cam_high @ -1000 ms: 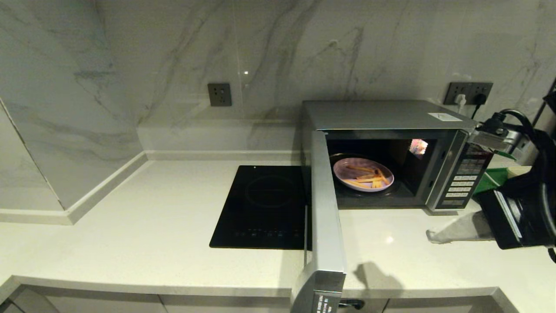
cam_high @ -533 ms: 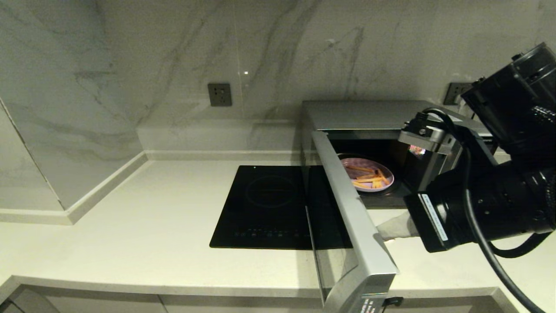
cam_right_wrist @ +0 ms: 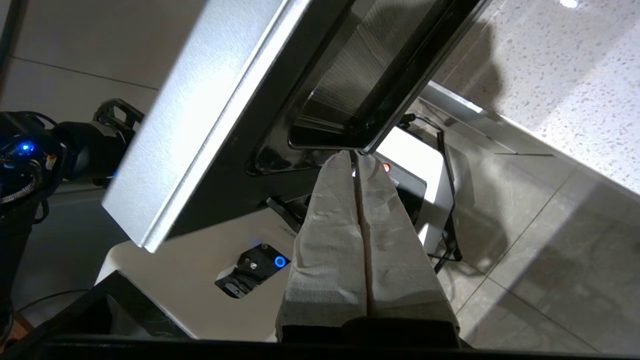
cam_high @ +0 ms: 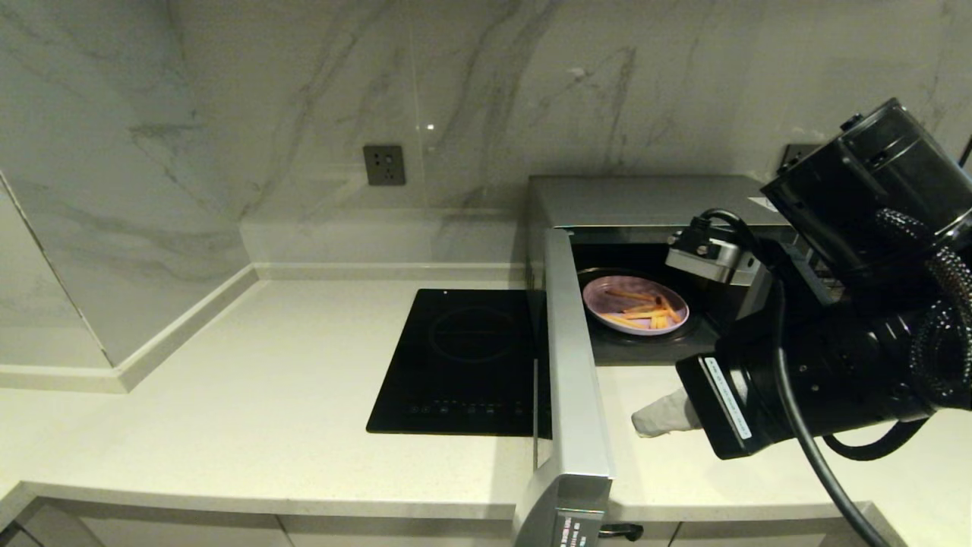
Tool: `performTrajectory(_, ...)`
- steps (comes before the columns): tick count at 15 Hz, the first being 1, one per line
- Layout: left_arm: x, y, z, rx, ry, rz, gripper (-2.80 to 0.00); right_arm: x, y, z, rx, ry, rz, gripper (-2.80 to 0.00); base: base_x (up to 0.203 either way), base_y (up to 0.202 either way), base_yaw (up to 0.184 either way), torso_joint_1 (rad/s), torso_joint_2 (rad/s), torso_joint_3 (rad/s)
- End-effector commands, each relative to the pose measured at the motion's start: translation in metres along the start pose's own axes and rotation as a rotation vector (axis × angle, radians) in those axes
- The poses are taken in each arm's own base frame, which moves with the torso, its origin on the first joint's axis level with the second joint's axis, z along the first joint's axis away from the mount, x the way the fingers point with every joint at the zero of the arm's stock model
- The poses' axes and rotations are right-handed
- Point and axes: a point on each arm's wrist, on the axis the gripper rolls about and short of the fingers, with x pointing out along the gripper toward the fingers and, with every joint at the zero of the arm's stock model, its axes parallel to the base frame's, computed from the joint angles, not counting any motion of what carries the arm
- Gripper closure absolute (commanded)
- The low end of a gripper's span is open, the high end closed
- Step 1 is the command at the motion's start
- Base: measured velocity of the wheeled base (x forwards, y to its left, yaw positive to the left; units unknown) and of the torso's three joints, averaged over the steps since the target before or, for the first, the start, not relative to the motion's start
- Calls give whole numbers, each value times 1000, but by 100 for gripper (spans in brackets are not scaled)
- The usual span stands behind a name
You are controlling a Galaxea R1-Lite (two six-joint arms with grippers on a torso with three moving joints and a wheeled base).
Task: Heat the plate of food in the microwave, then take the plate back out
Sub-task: Open the microwave oven, then take the plate out of the microwave
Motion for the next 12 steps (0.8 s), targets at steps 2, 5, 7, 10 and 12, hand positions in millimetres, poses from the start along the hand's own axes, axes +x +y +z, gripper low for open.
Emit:
performTrajectory(2,0,0,0,-1,0,1,0,2,-1,0,57,-5,-29,0,0,0,0,0,0,0)
performTrajectory(5,0,0,0,-1,-1,0,0,15,-13,14,235,-143,-237,0,0,0,0,0,0,0)
performTrajectory(7,0,0,0,-1,-2,1,0,39,-36,29,480,-256,-447,0,0,0,0,0,0,0)
performTrajectory(10,0,0,0,-1,0,1,0,41,-77,54,775,-385,-583,0,0,0,0,0,0,0)
performTrajectory(12,0,0,0,-1,-1,1,0,32,-103,67,876,-444,-616,0,0,0,0,0,0,0)
